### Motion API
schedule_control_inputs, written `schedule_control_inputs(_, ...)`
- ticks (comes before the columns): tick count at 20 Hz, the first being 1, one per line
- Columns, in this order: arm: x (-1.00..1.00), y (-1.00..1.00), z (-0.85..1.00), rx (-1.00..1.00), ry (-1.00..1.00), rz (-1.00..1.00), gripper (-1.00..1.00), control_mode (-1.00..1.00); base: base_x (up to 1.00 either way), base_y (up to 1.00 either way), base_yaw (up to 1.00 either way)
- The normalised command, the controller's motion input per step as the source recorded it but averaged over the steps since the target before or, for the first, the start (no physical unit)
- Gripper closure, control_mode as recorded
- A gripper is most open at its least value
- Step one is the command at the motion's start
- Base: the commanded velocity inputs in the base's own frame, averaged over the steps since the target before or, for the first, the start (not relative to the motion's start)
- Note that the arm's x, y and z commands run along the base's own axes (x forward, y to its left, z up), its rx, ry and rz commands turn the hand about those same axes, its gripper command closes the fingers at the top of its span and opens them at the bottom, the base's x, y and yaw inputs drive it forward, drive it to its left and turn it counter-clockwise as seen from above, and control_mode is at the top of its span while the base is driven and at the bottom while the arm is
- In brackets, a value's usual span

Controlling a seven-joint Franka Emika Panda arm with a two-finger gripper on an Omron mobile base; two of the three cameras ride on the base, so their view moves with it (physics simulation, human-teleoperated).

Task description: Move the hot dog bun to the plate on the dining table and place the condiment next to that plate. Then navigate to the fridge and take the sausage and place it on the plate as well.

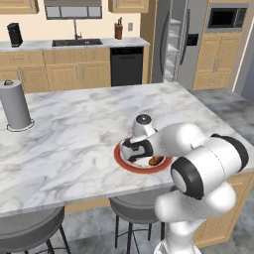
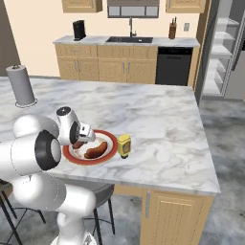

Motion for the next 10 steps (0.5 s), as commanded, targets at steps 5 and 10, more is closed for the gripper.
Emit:
schedule_control_inputs(5,0.14,-0.01,-0.18,0.00,0.00,-0.08,1.00,-1.00,0.00,0.00,0.00)
schedule_control_inputs(10,0.00,-0.03,-0.01,0.00,0.01,-0.09,-1.00,-1.00,0.00,0.00,0.00)
